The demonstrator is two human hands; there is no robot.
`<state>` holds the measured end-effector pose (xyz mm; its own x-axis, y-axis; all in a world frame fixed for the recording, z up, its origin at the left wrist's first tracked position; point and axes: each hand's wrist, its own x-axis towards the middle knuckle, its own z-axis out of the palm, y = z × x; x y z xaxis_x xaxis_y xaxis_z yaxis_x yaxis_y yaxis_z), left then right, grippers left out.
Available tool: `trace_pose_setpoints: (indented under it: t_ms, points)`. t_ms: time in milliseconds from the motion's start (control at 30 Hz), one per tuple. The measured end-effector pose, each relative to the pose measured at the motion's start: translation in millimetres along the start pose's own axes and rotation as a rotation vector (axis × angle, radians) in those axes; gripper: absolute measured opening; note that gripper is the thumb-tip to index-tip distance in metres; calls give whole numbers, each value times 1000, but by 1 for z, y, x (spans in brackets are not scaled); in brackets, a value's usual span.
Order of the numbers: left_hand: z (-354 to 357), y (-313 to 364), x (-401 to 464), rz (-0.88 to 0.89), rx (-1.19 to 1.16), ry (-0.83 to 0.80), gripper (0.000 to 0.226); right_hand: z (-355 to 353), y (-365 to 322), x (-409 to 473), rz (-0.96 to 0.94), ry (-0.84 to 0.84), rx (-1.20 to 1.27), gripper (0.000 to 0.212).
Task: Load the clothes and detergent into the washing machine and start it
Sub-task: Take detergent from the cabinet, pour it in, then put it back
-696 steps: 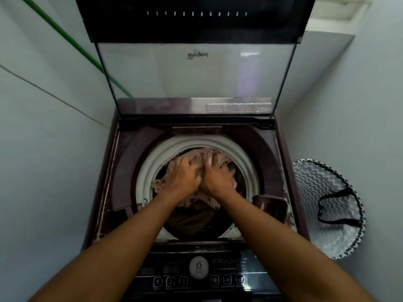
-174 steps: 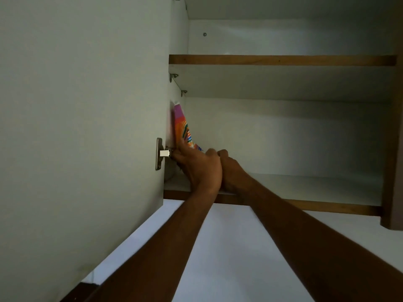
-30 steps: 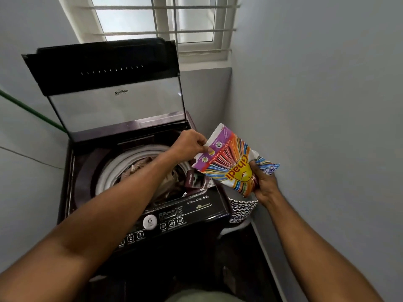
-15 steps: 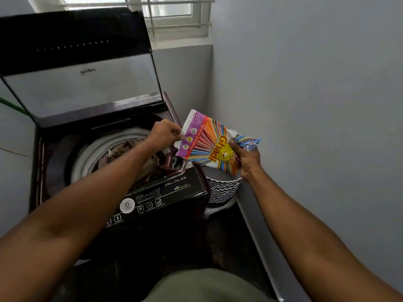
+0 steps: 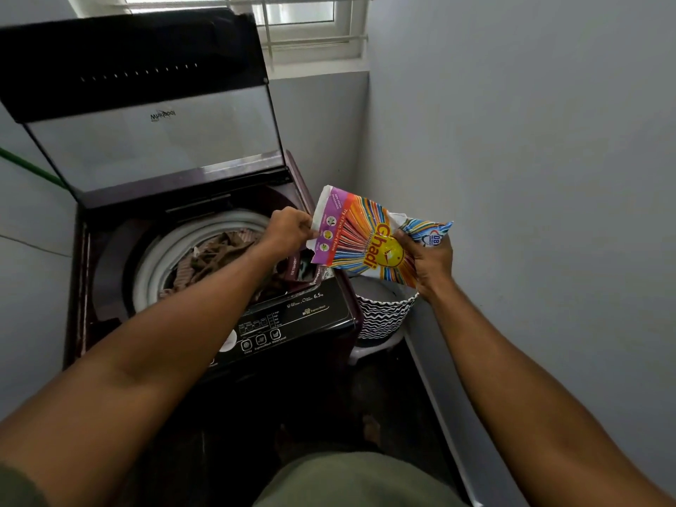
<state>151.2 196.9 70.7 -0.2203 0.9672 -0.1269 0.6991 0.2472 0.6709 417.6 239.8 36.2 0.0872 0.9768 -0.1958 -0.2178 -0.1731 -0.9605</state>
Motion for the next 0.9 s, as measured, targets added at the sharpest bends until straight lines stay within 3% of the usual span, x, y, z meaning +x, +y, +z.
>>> trace_pose_setpoints:
  t_ms: [200,433,900]
  points:
    - [7,-9,0,-40,15,46,12,6,0,6,-58,0,-143,79]
    - [5,-15,-3,-37,24,65,17,14,-5,4,-123,-19,-233,82]
    - [15,-24,-7,-80,-12,85,14,19,-15,-14,-230,78,-393,65]
